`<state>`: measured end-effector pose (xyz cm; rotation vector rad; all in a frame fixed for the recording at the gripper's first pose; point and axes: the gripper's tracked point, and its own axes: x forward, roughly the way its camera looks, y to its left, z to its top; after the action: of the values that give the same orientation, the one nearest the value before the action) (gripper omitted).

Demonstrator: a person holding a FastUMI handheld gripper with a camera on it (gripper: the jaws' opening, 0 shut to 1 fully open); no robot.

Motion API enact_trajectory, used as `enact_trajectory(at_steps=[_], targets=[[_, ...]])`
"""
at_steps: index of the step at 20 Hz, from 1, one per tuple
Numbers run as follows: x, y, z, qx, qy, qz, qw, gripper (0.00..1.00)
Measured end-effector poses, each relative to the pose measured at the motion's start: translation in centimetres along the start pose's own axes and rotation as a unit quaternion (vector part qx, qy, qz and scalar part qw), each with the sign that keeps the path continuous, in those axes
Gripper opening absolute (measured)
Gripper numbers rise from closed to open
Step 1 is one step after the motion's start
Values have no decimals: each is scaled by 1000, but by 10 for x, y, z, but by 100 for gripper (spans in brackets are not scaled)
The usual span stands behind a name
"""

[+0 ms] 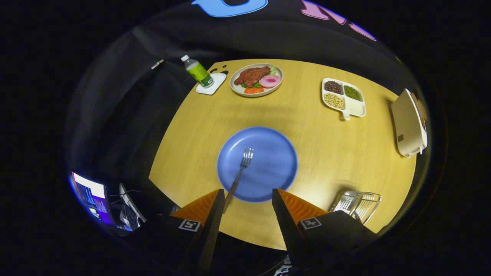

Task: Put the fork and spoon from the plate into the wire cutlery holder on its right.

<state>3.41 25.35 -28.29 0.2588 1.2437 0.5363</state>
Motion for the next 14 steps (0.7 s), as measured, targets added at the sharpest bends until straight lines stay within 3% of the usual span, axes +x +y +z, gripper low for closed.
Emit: enact_trajectory(at_steps=[7, 14], targets=[[90, 19, -15, 11, 55, -42, 998, 78], [137, 12, -29, 35, 78, -86, 993, 77]])
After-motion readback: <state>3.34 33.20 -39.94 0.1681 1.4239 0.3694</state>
